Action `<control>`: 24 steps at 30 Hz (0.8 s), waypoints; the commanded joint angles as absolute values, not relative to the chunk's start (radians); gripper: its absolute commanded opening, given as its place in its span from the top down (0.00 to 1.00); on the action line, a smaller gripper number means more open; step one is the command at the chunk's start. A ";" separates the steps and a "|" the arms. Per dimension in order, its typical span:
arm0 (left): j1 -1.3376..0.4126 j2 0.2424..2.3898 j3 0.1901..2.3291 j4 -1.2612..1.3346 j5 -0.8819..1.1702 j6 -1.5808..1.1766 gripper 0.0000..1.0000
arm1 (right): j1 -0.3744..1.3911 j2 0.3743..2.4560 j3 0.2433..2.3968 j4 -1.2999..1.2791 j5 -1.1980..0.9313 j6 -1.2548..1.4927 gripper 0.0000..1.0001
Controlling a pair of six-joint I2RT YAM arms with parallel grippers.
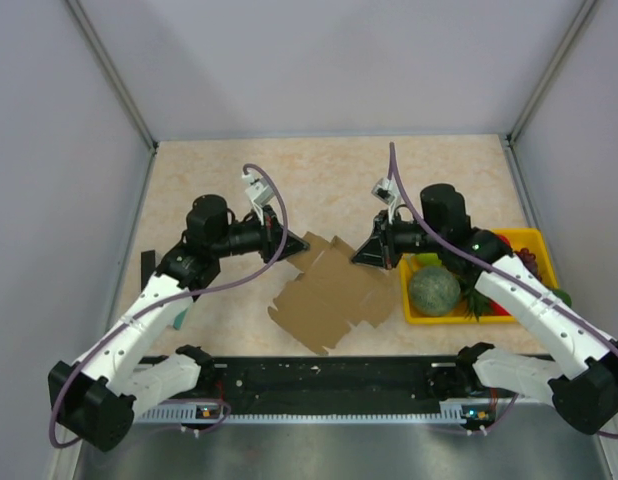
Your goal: Fold the paper box
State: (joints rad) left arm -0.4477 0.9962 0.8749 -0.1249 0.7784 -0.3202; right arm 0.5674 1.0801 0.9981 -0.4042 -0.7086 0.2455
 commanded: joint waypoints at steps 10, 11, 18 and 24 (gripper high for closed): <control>-0.399 1.108 0.821 -0.084 0.611 -0.423 0.41 | 0.620 1.141 1.012 -0.451 -0.379 0.086 1.00; -0.394 1.108 0.815 -0.083 0.609 -0.423 0.41 | 0.624 1.155 1.014 -0.451 -0.370 0.056 1.00; -0.388 1.089 0.781 -0.097 0.601 -0.336 0.26 | 0.626 1.311 1.084 -0.451 -0.385 -0.067 1.00; -0.387 1.048 0.764 -0.080 0.409 -0.429 0.42 | 0.664 1.457 1.140 -0.451 -0.316 -0.244 1.00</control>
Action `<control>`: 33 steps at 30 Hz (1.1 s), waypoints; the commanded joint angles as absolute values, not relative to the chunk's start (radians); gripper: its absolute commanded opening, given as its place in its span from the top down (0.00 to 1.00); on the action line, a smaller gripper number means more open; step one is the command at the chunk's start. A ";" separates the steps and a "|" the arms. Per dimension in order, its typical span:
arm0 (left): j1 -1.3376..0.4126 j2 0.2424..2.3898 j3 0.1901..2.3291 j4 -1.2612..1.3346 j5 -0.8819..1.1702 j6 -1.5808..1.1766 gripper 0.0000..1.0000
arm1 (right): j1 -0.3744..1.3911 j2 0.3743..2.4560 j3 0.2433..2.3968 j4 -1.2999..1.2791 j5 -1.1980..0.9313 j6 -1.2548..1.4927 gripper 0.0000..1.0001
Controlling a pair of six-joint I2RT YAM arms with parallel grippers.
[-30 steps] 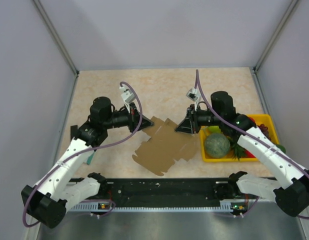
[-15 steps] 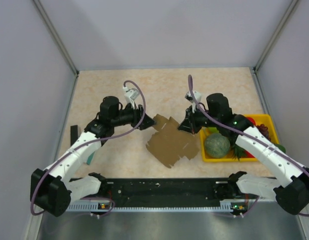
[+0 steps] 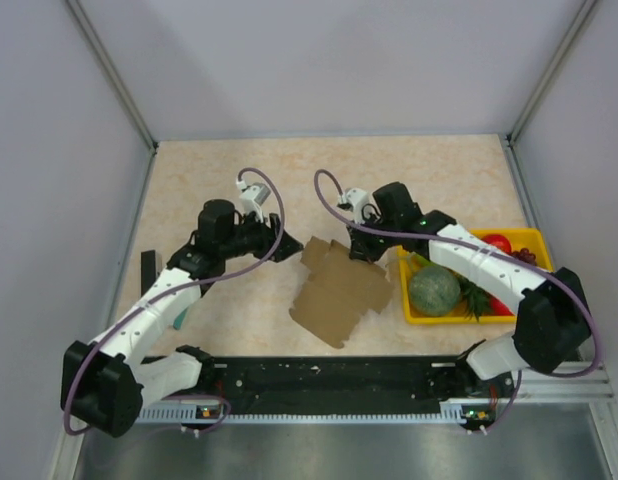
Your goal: Fold the paper box
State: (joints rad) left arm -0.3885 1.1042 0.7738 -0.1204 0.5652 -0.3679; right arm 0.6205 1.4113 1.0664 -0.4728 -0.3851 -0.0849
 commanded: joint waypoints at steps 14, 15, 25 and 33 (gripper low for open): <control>-0.272 1.221 0.850 -0.149 0.607 -0.653 0.33 | 0.744 1.502 1.114 -0.337 -0.175 -0.500 1.00; -0.272 1.247 0.851 -0.149 0.610 -0.652 0.34 | 0.744 1.518 1.118 -0.331 -0.169 -0.511 1.00; -0.299 1.160 0.714 0.125 0.476 -0.479 0.52 | 0.744 1.555 1.135 -0.319 -0.138 -0.540 1.00; -0.301 1.189 0.594 0.330 0.538 -0.396 0.30 | 0.744 1.519 1.074 -0.247 -0.221 -0.538 1.00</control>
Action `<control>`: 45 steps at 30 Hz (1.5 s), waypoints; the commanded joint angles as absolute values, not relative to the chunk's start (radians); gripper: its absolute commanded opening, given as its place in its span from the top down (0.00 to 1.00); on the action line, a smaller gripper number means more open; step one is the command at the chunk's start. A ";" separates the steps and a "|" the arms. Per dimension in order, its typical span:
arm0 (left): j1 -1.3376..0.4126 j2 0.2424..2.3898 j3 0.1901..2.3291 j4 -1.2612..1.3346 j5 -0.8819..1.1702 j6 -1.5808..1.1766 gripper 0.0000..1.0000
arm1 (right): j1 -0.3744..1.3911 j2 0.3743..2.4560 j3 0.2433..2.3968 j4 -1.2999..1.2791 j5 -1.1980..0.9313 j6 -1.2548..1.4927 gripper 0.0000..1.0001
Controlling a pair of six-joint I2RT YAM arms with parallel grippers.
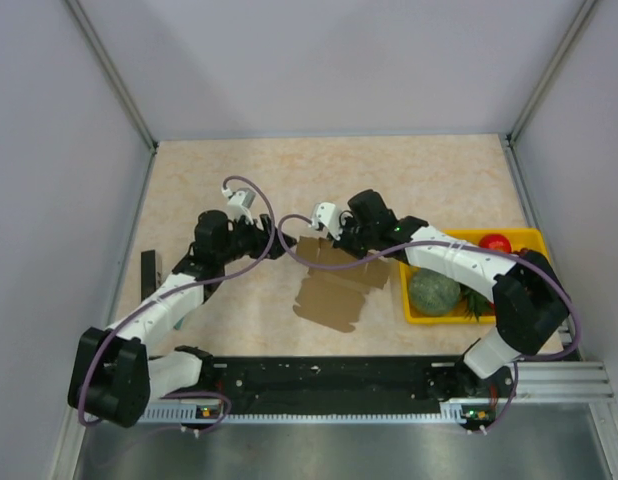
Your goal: Fold the paper box
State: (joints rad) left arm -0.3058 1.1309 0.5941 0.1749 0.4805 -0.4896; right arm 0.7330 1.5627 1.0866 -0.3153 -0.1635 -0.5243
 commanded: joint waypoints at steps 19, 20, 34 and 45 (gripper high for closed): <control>-0.282 1.385 0.519 0.574 0.791 -0.367 0.49 | 0.742 1.431 1.026 -0.245 -0.305 -0.555 1.00; -0.282 1.384 0.511 0.610 0.796 -0.365 0.53 | 0.742 1.430 1.026 -0.245 -0.302 -0.555 1.00; -0.308 1.404 0.394 0.923 0.703 -0.314 1.00 | 0.742 1.417 1.109 -0.291 0.020 -0.113 0.55; -0.344 1.379 0.374 0.974 0.612 -0.238 1.00 | 0.709 1.332 1.370 -0.795 0.154 1.024 0.18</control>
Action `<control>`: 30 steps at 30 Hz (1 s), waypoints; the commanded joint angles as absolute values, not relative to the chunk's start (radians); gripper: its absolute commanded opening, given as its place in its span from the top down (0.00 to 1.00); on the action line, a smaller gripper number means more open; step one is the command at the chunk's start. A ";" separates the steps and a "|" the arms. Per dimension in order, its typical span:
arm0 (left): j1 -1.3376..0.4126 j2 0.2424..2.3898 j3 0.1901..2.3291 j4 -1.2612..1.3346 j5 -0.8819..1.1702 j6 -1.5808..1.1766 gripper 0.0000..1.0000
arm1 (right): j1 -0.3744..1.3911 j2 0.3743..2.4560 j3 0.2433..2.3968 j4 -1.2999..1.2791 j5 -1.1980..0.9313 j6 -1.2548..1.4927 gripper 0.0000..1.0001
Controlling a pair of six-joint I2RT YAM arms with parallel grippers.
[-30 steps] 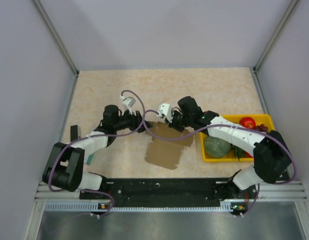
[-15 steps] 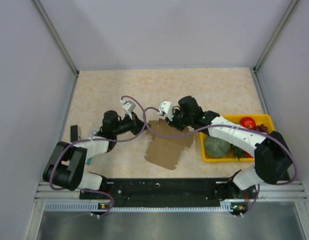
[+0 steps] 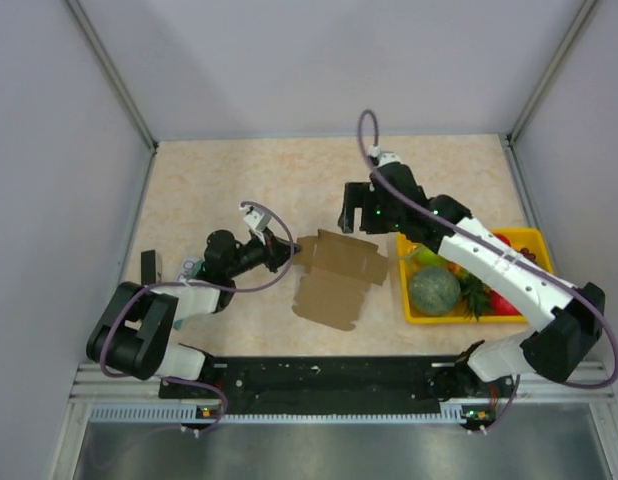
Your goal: Fold the paper box
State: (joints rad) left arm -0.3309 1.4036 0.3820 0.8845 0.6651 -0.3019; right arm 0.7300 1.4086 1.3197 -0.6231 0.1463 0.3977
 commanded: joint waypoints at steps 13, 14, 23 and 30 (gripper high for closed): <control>-0.371 1.296 0.299 1.035 0.468 -0.178 1.00 | 0.712 1.246 1.040 -0.440 0.106 2.068 0.18; -0.373 1.292 0.295 1.046 0.465 -0.178 1.00 | 0.713 1.250 1.042 -0.443 0.144 2.078 0.19; -0.387 1.272 0.268 1.085 0.433 -0.160 1.00 | 0.718 1.353 1.049 -0.445 0.149 2.187 0.39; -0.408 1.258 0.267 1.072 0.402 -0.133 1.00 | 0.718 1.397 1.075 -0.442 0.175 2.221 0.54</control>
